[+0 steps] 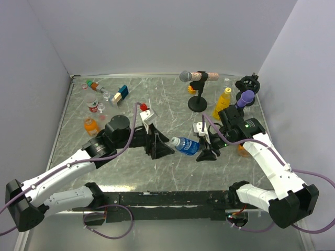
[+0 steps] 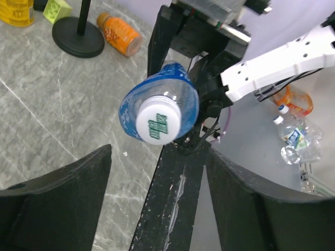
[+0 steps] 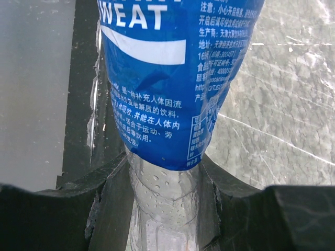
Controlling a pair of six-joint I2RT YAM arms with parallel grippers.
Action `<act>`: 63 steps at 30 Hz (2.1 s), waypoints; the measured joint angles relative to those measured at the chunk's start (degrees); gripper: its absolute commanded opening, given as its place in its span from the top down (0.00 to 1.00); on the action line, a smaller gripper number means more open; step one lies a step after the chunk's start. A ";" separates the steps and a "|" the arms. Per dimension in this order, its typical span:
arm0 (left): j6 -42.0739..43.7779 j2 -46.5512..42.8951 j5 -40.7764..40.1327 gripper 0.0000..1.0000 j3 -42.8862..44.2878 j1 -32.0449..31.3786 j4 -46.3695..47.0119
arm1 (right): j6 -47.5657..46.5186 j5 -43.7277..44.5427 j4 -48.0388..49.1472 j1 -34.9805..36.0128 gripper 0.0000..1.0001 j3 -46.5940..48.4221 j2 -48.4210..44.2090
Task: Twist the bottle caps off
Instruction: Unscrew the bottle cap from the plastic bottle.
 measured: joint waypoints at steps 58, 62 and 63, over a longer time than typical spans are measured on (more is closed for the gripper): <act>-31.39 3.21 -17.92 0.03 0.94 -1.14 -4.04 | 11.08 7.85 10.84 1.70 0.68 -3.45 2.25; -24.68 -1.51 -16.04 0.03 -0.46 -1.14 -3.93 | 10.71 7.85 10.40 1.60 0.68 -3.93 2.23; -22.58 -3.37 -15.67 0.03 -1.20 -1.14 -3.76 | 10.45 7.65 10.29 1.60 0.68 -3.93 2.21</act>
